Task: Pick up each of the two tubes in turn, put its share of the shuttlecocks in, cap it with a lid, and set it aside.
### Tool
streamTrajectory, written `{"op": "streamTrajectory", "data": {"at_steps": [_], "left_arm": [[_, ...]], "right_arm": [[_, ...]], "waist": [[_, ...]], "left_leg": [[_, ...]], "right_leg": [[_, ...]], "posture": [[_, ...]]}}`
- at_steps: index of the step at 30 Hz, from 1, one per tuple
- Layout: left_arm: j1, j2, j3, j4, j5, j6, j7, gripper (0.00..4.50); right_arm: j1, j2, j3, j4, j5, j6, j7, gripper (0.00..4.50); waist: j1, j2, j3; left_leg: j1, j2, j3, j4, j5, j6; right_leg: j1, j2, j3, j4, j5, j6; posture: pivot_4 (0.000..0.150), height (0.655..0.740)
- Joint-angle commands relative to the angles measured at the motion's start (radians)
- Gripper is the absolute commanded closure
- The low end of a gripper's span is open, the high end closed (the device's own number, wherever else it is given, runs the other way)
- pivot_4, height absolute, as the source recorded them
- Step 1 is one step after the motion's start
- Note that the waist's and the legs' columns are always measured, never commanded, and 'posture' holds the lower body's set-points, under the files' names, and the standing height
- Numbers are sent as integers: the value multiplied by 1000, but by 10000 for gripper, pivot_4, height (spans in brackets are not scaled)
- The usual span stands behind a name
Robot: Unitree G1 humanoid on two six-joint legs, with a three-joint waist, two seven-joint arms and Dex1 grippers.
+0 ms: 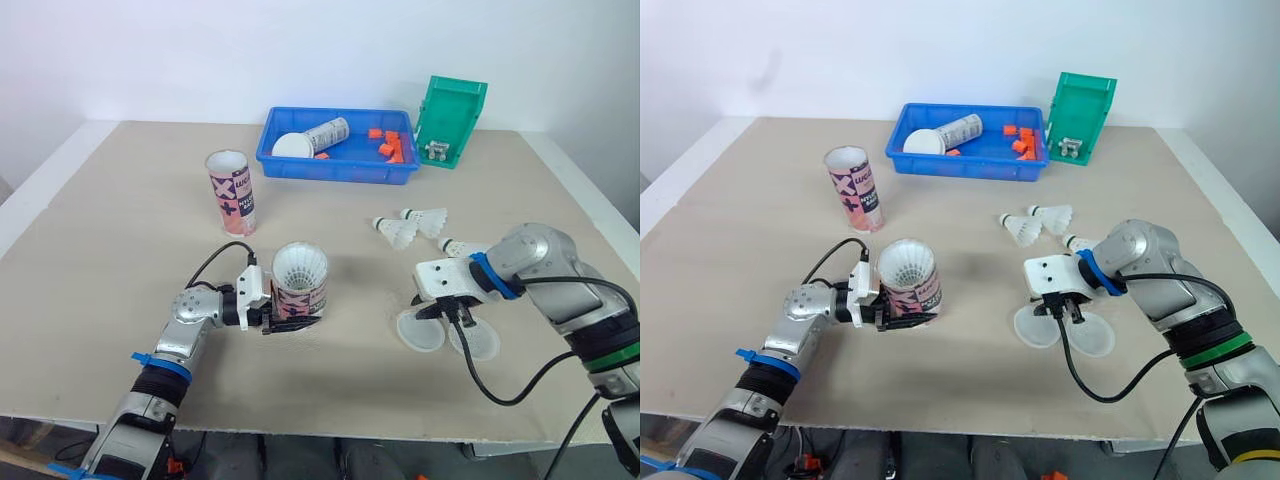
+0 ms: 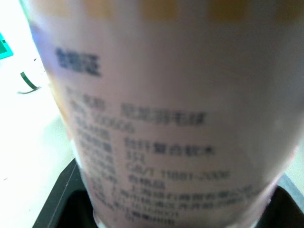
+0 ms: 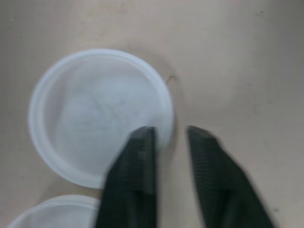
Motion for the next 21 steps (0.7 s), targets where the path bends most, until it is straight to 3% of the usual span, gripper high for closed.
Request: {"op": "streamTrajectory", "data": {"at_steps": [1, 12, 21], "left_arm": [[24, 11, -20, 66, 39, 46, -8, 17416], [-2, 17, -22, 148, 67, 16, -18, 17416], [-27, 28, -31, 197, 76, 9, -49, 17416]], "right_arm": [[-28, 8, -18, -36, 14, 12, 19, 44432], [-160, 80, -99, -136, 201, 213, 59, 44432], [-538, 259, -104, -68, 298, 230, 54, 44432]], "waist": [[0, 0, 0], [0, 2, -1], [-6, 1, -6]], "left_leg": [[0, 0, 0, 0, 0, 0], [0, -1, -1, 0, 0, 0], [8, -3, -4, -5, -1, -2]], "right_leg": [[0, 0, 0, 0, 0, 0], [0, -1, 0, 0, 1, 0], [0, -3, -3, -5, 3, -2]], "posture": [[1500, 7079], [1500, 7079], [1500, 7079]]}}
